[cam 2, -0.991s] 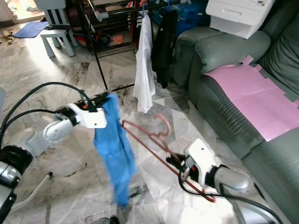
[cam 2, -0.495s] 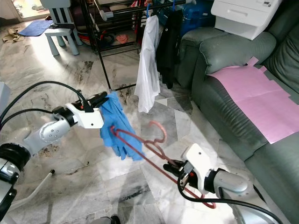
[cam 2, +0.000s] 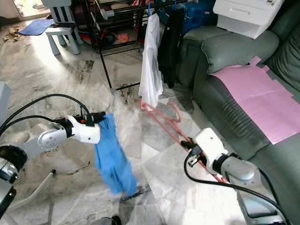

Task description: Hang hanger

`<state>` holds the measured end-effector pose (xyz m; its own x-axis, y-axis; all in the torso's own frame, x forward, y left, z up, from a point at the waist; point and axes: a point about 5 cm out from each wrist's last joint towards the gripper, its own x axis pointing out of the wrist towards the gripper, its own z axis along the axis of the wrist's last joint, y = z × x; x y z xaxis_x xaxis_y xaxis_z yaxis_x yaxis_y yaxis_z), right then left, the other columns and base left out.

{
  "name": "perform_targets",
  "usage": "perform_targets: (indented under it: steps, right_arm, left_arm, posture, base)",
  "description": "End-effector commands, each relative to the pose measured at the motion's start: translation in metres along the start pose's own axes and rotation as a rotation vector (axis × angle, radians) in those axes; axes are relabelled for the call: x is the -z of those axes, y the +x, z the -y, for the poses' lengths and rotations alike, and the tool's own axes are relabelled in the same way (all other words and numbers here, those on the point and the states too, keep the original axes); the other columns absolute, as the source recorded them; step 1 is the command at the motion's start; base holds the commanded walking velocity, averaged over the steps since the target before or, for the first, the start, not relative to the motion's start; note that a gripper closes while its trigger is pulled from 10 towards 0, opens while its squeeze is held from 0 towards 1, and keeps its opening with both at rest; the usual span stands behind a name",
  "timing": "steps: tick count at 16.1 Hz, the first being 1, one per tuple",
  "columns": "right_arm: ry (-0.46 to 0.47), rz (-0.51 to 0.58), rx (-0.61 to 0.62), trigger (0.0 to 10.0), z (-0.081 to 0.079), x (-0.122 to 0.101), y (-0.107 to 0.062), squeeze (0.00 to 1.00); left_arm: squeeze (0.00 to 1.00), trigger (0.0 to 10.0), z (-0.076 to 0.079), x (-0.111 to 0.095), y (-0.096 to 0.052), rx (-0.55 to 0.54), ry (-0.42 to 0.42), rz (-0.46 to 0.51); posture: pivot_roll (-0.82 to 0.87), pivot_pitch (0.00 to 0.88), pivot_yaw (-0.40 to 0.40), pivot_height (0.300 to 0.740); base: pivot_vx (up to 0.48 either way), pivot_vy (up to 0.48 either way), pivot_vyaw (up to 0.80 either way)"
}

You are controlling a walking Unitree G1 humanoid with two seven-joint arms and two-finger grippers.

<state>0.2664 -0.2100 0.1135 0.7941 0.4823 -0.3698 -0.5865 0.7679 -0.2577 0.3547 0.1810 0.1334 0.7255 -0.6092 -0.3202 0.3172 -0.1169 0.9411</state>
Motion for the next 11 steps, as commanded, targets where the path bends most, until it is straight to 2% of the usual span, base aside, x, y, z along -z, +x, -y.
perform_targets:
  steps: [1,2,3,4,5,7,8,11]
  right_arm:
    - [0.024,0.02,-0.038,10.0,0.003,-0.001,-0.001,0.0]
    - [0.001,0.013,-0.051,10.0,0.005,0.0,-0.002,0.0]
    - [-0.072,-0.035,-0.146,10.0,0.01,0.005,-0.006,0.0]
    - [-0.128,-0.042,-0.188,10.0,0.012,0.005,-0.006,0.0]
    - [-0.144,-0.065,-0.318,10.0,0.013,0.004,-0.011,0.0]
    - [-0.168,-0.1,-0.431,10.0,0.017,0.0,-0.02,0.0]
    - [-0.17,-0.113,-0.502,10.0,0.021,-0.006,-0.026,0.0]
    - [-0.168,-0.143,-0.608,10.0,0.026,-0.014,-0.039,0.0]
  left_arm:
    - [0.0,10.0,-0.021,-0.003,0.001,-0.033,0.071,0.054]
    - [0.0,10.0,-0.025,-0.007,0.002,-0.039,0.061,0.086]
    - [0.0,10.0,-0.024,-0.02,0.006,0.004,0.047,0.18]
    - [0.0,10.0,-0.017,-0.026,0.008,0.057,0.04,0.22]
    - [0.0,10.0,-0.008,-0.037,0.01,0.1,0.031,0.294]
    - [0.0,10.0,-0.001,-0.045,0.01,0.124,0.058,0.354]
    - [0.0,10.0,0.0,-0.045,0.009,0.127,0.074,0.366]
    - [0.0,10.0,-0.002,-0.037,0.005,0.139,0.098,0.328]
  posture:
    - [-0.1,0.135,0.048,0.74]
    - [-0.1,0.135,0.048,0.74]
    - [-0.1,0.135,0.051,0.74]
    - [-0.1,0.129,0.052,0.74]
    - [-0.11,0.126,0.049,0.74]
    - [-0.1,0.126,0.042,0.74]
    - [-0.1,0.127,0.04,0.74]
    - [-0.1,0.127,0.045,0.74]
  base:
    - [0.0,0.0,0.0]
    - [0.0,0.0,0.0]
    - [0.0,0.0,0.0]
    - [0.0,0.0,0.0]
    - [0.0,0.0,0.0]
    - [0.0,0.0,0.0]
    - [0.0,0.0,0.0]
    - [0.0,0.0,0.0]
